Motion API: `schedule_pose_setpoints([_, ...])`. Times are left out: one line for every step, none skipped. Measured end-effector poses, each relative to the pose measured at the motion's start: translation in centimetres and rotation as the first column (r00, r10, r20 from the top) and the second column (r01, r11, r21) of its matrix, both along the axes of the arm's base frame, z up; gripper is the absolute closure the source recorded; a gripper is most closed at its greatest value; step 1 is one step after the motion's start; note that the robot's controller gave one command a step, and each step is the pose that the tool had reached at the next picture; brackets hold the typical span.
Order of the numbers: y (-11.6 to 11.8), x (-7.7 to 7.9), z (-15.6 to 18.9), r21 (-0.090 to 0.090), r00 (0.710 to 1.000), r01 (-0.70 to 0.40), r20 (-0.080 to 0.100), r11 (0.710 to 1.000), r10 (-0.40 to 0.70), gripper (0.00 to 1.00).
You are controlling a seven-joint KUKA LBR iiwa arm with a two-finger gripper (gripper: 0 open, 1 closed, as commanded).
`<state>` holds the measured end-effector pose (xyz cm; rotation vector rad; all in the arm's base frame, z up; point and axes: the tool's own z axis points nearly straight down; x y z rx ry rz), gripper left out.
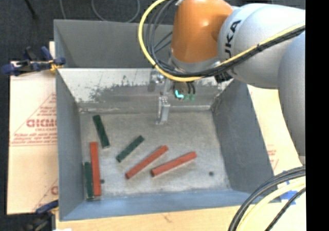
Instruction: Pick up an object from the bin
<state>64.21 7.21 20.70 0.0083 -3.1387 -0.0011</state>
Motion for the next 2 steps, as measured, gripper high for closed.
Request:
schedule_pose_setpoints([0.3, -1.6, -14.0, 0.0, 0.991, 0.131, -0.001, 0.991, -0.131, 0.0])
schedule_pose_setpoints([3.1, -9.1, -13.7, 0.0, 0.986, 0.166, 0.0, 0.986, -0.166, 0.0])
